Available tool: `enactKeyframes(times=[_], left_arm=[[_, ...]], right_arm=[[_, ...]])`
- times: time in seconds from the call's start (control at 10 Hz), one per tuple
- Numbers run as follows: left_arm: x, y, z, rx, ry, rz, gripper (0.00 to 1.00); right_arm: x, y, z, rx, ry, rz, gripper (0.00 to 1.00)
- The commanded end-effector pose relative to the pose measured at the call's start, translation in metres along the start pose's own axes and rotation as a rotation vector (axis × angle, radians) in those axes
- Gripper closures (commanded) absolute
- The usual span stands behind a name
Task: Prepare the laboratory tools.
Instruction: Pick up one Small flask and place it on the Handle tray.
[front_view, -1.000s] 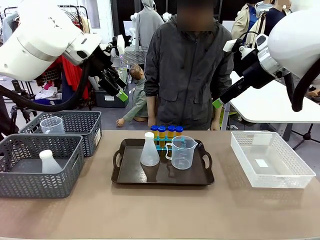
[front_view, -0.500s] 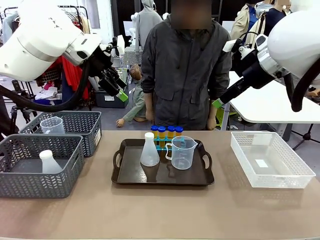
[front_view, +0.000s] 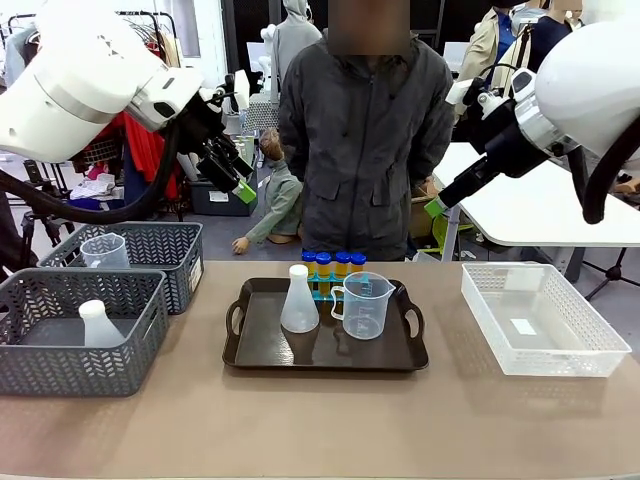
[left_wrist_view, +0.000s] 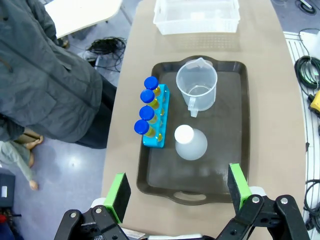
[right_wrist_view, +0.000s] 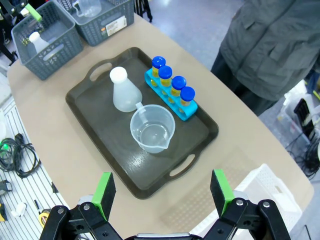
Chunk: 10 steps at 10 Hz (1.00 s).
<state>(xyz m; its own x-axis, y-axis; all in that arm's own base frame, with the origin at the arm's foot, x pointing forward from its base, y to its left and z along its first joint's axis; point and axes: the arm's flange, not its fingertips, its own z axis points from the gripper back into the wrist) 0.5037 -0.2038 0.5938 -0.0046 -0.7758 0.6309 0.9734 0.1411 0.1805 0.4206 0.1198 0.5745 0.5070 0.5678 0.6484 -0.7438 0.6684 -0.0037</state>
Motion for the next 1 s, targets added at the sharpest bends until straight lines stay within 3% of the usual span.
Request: enactKeyframes(times=[0.0, 0.9], left_arm=[[-0.0004, 0.0001, 0.0022, 0.004, -0.001, 0.001, 0.00], [-0.0004, 0.0001, 0.0022, 0.004, -0.001, 0.001, 0.00]], right_arm=[[0.0007, -0.0011, -0.0002, 0.015, -0.016, -0.003, 0.00], [0.0007, -0.0011, -0.0002, 0.015, -0.016, -0.003, 0.00]])
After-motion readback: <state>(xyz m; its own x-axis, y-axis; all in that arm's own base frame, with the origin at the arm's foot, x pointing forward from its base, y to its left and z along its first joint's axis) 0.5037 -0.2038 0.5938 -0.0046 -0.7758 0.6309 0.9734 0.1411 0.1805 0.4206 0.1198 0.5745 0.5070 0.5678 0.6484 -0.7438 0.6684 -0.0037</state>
